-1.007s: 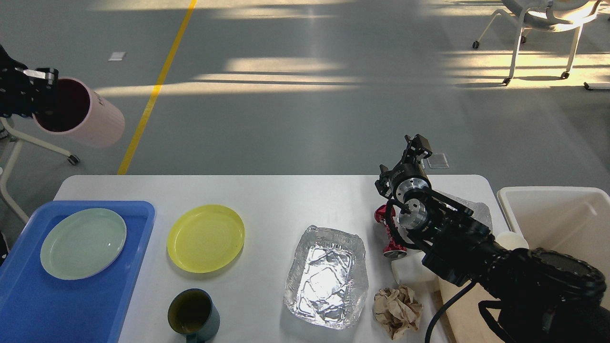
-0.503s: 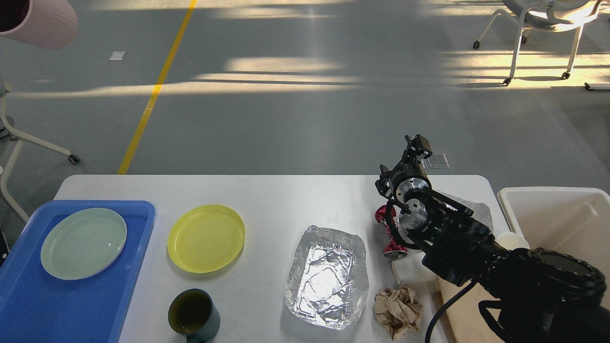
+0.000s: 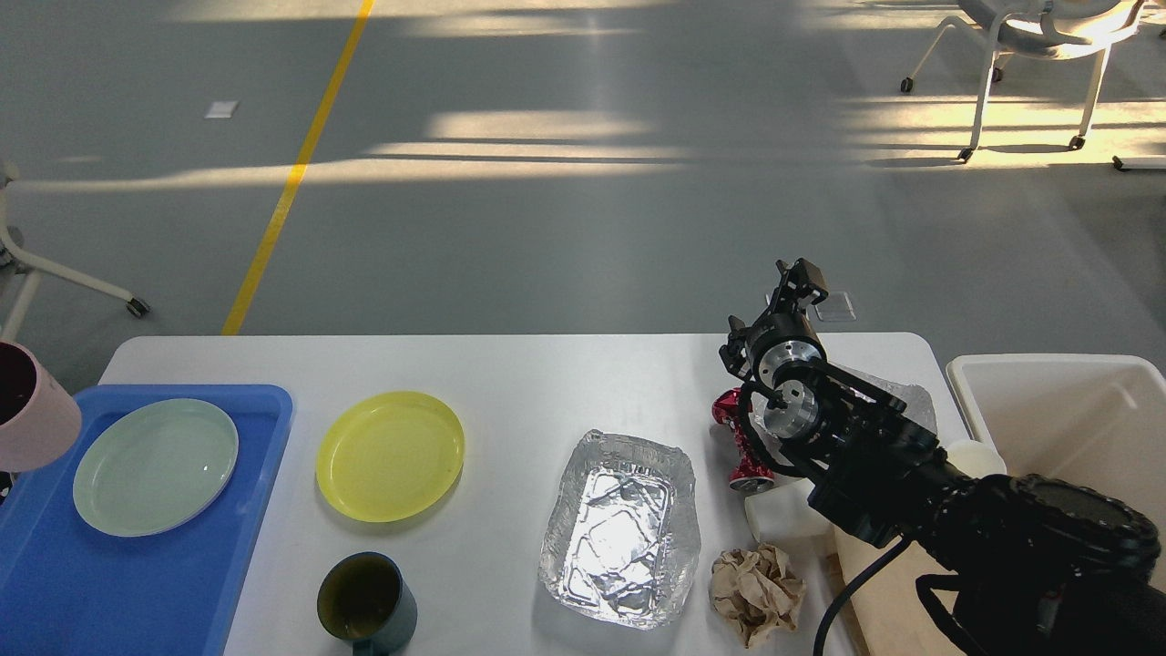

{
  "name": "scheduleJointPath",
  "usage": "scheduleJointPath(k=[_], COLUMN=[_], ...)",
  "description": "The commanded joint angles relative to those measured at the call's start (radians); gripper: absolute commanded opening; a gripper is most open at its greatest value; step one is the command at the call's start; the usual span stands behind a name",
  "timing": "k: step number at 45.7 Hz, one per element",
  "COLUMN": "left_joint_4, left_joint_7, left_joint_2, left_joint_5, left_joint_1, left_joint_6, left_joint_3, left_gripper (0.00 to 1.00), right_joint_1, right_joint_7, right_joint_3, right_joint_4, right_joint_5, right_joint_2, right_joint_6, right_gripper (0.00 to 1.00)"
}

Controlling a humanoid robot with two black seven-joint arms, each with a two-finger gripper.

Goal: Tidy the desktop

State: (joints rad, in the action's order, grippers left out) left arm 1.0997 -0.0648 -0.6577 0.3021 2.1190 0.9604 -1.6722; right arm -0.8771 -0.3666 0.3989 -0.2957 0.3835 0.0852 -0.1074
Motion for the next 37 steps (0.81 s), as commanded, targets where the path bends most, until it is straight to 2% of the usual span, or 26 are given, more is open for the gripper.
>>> scheduleJointPath(k=[1,8,17,26,37], left_joint_4=[0.008,0.006,-0.023,-0.058,-0.08], left_joint_7=[0.002,0.003,0.003,0.005,0.005], left_joint_2=[-0.06,-0.102,-0.105,-0.095,-0.091], left_joint_5=[0.049,0.103,0.112,0.112,0.149], left_joint_1=[-0.135,-0.267,-0.356,-0.45,-0.536], left_joint_6=[0.0,-0.006,-0.121,-0.31,-0.414], left_joint_3=[0.046,0.098,0.115,0.117,0.127], left_gripper=[0.0,0.0,0.0,0.0,0.0], right_joint_1=[0.0,0.0,0.0,0.0,0.0], right_joint_7=[0.0,0.0,0.0,0.0,0.0], right_joint_3=[0.0,0.0,0.0,0.0,0.0], right_joint_4=[0.0,0.0,0.0,0.0,0.0], right_joint_5=[0.0,0.0,0.002,0.0,0.0], right_joint_2=[0.001,0.001,0.001,0.001,-0.001], right_joint_6=[0.0,0.0,0.0,0.0,0.0], right_gripper=[1.0,1.0,1.0,1.0,1.0])
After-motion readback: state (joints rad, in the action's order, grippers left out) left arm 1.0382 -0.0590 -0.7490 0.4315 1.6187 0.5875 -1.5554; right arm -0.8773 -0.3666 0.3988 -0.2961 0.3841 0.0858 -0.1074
